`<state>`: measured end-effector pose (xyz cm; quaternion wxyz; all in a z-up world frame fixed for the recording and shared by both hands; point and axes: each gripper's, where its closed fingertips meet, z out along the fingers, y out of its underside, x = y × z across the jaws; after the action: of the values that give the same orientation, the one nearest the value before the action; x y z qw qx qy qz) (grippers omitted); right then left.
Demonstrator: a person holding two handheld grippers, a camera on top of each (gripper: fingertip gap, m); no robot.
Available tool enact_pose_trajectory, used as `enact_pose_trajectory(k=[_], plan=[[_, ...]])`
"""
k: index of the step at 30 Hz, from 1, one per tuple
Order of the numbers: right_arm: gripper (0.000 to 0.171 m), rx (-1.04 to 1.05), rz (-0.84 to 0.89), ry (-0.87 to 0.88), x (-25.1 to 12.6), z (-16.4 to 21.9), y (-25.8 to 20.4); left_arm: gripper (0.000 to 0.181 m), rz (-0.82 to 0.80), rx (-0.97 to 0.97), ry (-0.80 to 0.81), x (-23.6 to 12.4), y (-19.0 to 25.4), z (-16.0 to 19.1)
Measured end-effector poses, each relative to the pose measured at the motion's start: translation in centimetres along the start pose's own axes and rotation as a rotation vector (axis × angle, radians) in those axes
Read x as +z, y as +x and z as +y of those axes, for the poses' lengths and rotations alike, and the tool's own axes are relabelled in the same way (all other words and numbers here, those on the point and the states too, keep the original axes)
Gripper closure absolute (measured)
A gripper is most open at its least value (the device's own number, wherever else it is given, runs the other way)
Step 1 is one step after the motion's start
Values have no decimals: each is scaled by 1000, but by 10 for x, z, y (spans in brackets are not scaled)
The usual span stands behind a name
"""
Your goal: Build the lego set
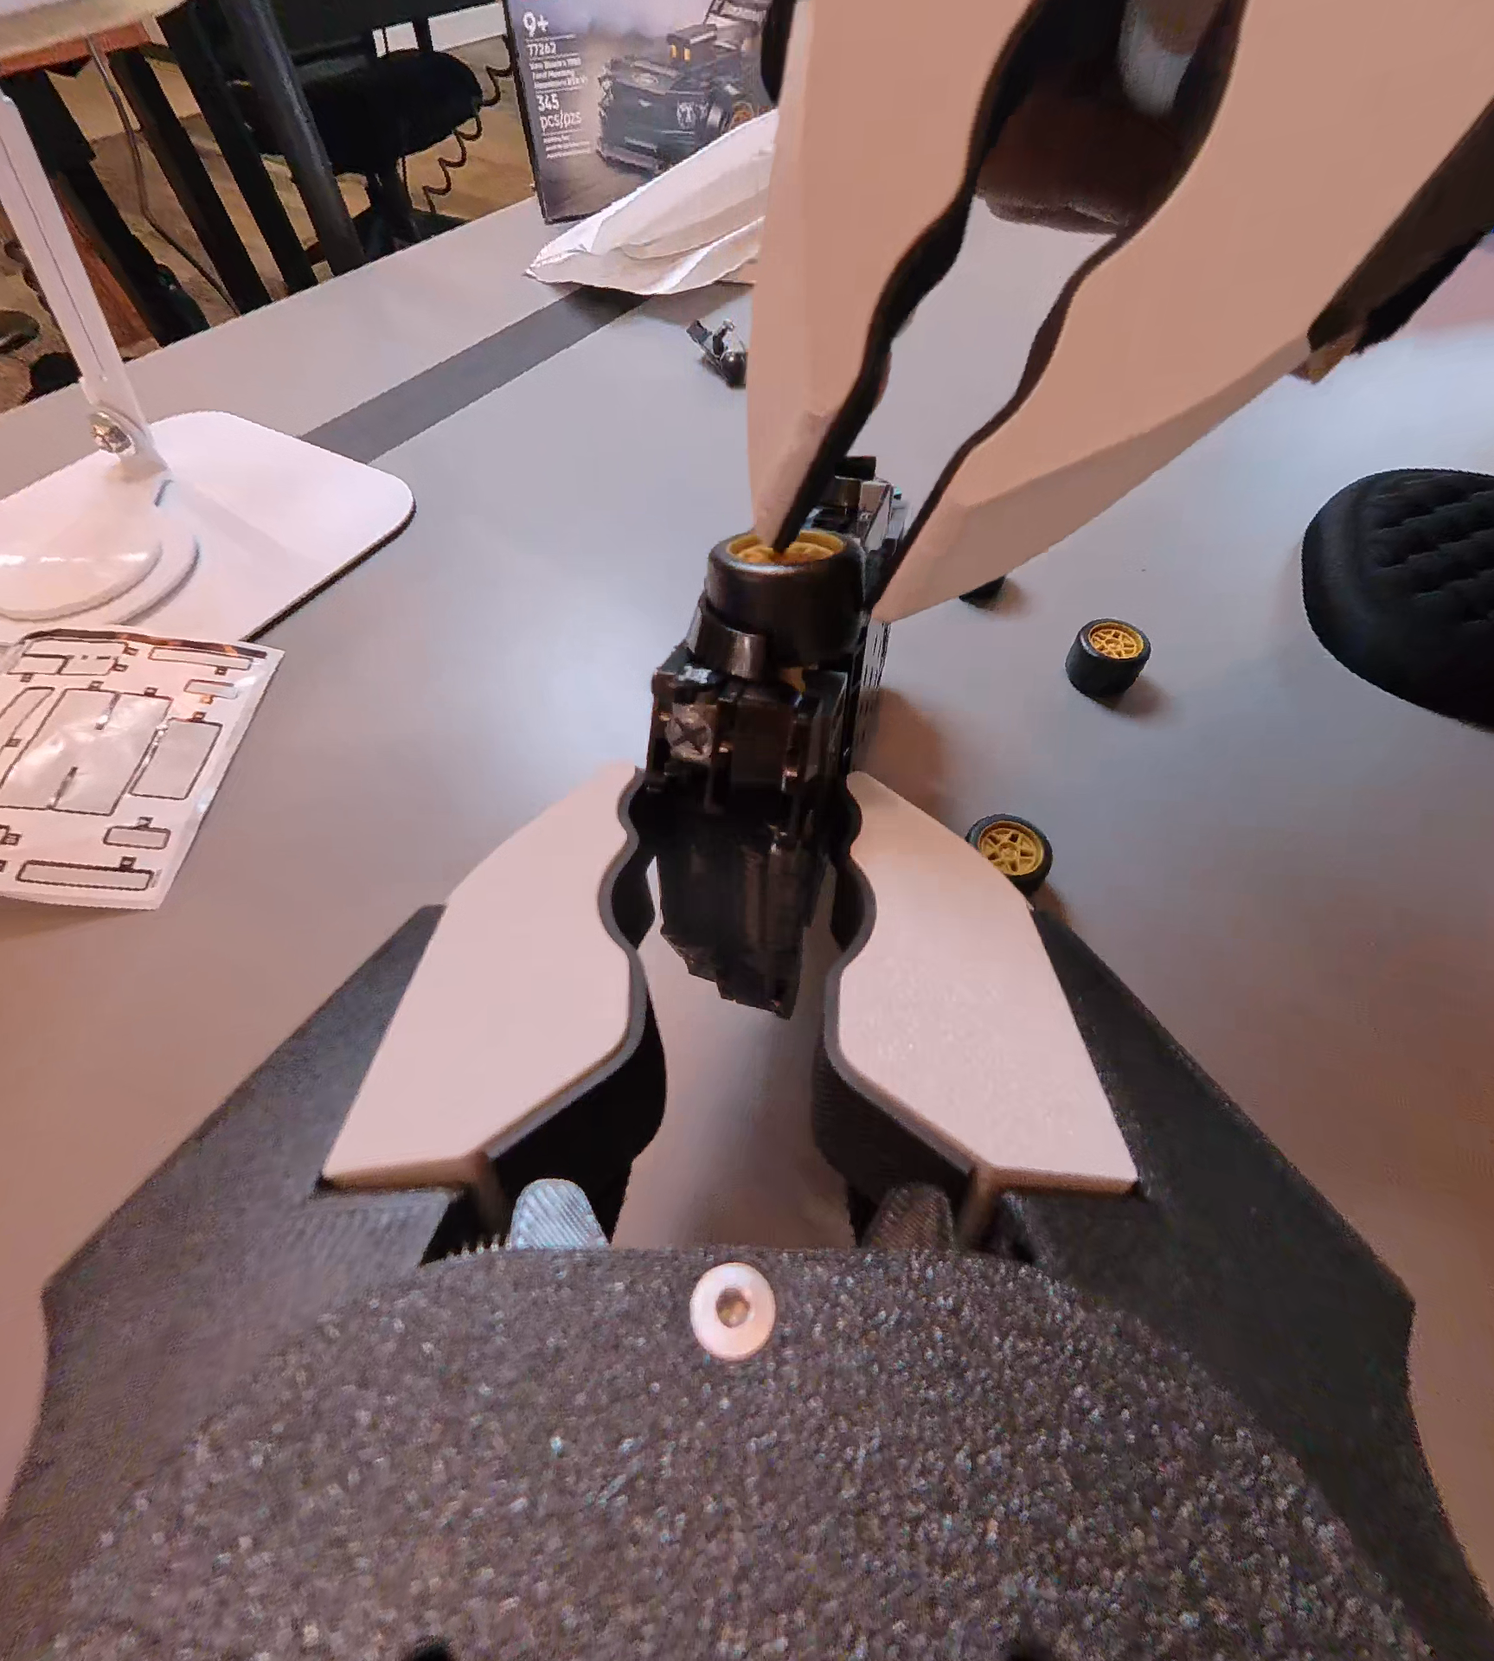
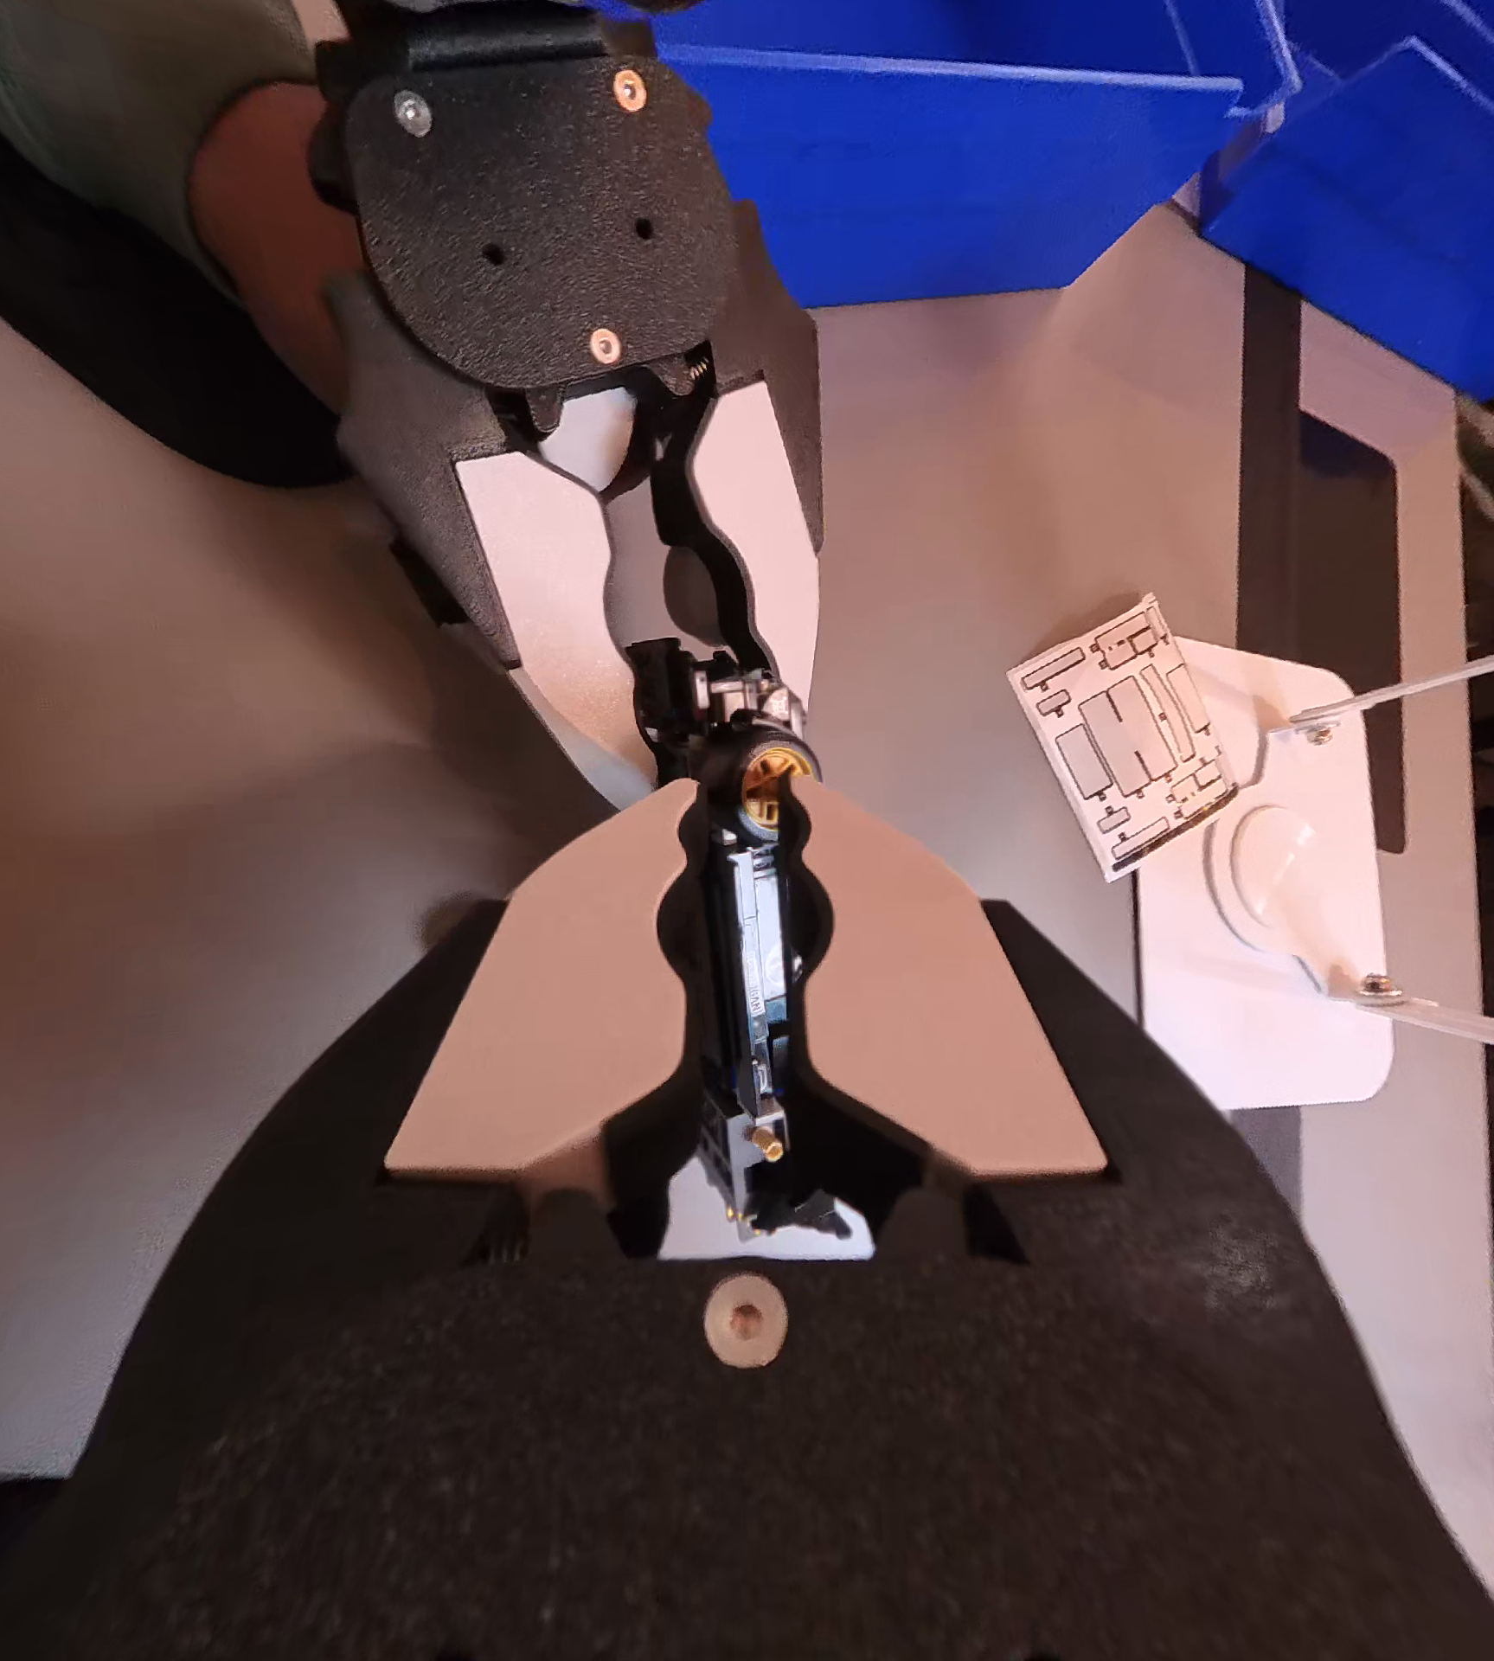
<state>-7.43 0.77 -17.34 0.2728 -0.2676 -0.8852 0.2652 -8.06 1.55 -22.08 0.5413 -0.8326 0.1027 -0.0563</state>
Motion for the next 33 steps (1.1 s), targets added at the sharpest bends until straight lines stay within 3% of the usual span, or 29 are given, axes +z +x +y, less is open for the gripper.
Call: enact_pose_trajectory(k=[4, 15, 22, 33], plan=[[157, -84, 11, -46, 3, 3, -3, 144, 4, 4, -26, 2, 1, 3], [157, -87, -64, -130, 4, 7, -6, 144, -14, 52, -55, 6, 3, 5], [157, -112, -16, -146, 3, 9, -9, 143, -64, 133, -68, 7, 2, 2], [153, -24, 90, -7, -12, 8, -11, 143, -73, 189, -65, 11, 3, -2]])
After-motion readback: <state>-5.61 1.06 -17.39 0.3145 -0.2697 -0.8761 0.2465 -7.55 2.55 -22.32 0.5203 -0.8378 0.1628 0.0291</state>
